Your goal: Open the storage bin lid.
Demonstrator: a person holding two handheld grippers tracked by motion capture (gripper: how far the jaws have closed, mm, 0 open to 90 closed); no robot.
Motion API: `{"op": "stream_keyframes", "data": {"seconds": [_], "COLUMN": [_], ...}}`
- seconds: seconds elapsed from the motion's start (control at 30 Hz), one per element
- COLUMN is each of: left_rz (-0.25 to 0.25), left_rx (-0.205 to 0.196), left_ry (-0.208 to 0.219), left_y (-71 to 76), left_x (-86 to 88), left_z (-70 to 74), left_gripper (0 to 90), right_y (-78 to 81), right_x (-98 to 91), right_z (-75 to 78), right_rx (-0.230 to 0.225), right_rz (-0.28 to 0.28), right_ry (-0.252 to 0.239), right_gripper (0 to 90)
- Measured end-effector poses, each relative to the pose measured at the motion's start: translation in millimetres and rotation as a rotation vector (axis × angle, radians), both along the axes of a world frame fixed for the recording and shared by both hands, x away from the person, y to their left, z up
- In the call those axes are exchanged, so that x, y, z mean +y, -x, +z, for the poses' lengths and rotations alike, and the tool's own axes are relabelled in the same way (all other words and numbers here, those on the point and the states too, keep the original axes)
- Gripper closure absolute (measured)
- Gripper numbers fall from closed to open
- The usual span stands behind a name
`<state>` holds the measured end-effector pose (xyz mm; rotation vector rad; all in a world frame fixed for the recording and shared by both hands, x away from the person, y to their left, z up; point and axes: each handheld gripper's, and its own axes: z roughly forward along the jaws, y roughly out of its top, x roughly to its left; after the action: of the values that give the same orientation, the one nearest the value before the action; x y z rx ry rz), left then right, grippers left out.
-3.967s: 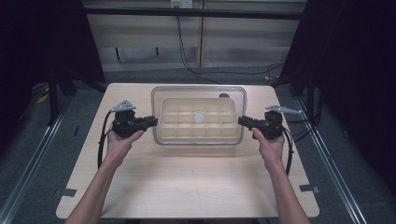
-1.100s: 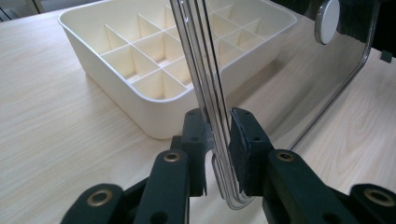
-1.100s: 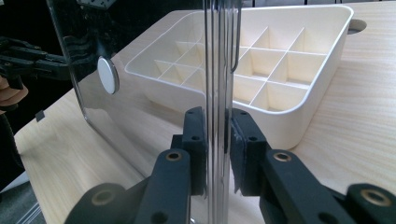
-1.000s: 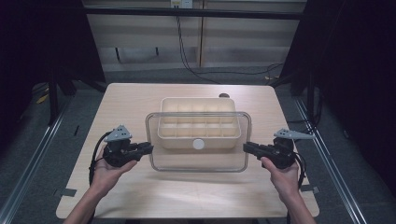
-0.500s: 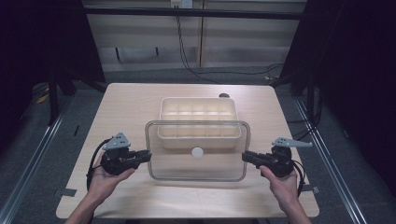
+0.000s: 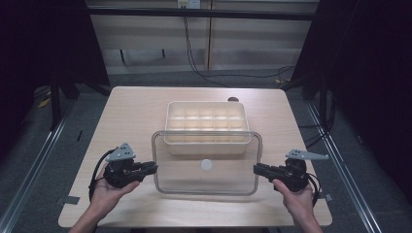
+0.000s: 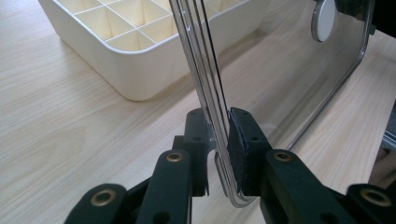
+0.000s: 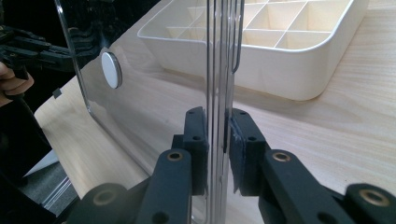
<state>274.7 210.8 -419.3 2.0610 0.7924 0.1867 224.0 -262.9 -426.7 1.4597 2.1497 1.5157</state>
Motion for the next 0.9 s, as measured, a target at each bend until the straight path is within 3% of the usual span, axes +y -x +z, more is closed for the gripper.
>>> {"op": "stream_keyframes", "data": {"seconds": [0.23, 0.47, 0.63, 0.9], "left_rz": [-0.011, -0.009, -0.010, -0.031], "left_rx": [0.016, 0.059, 0.055, 0.083], "left_ry": [-0.007, 0.000, -0.018, -0.045], "left_y": [5.2, 15.2, 19.9, 25.8], "left_x": [-0.7, 4.8, 6.7, 7.4], "left_z": [-1.6, -6.1, -8.8, -19.6], "left_gripper": [78.3, 78.3, 78.3, 77.7], "right_y": [6.9, 12.6, 14.5, 20.8], "right_x": [-1.1, 2.7, 5.4, 8.4], "right_z": [-2.2, -12.8, -12.3, -19.2], "right_rx": [0.008, 0.053, 0.053, 0.085], "right_rz": [-0.009, 0.003, 0.006, 0.014], "right_ry": [-0.014, -0.018, -0.008, -0.005], "right_gripper": [79.0, 78.9, 78.8, 79.0]}}
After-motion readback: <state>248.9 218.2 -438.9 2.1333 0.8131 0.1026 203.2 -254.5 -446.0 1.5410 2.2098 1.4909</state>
